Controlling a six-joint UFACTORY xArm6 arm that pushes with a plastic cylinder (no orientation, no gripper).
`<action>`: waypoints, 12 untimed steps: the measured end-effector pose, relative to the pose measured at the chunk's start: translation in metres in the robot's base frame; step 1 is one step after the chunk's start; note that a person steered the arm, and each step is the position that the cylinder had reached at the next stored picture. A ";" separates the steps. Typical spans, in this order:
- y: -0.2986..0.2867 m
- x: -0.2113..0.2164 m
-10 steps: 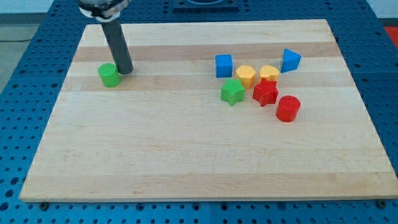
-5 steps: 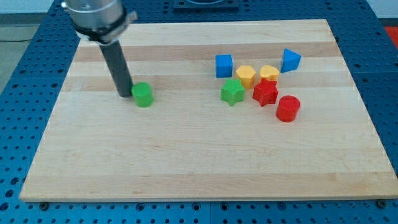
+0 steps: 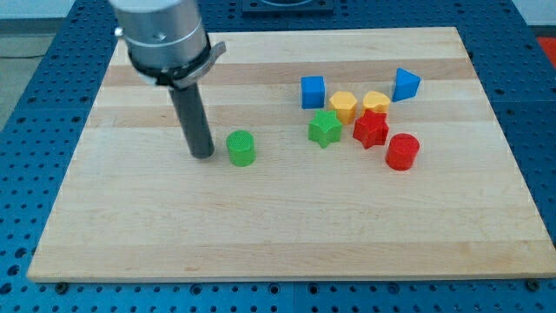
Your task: Move the green circle near the green star
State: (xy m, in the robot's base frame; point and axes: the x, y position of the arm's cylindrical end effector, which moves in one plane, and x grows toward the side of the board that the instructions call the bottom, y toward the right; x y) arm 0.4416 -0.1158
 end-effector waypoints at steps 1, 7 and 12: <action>0.019 -0.005; 0.061 0.069; 0.109 0.051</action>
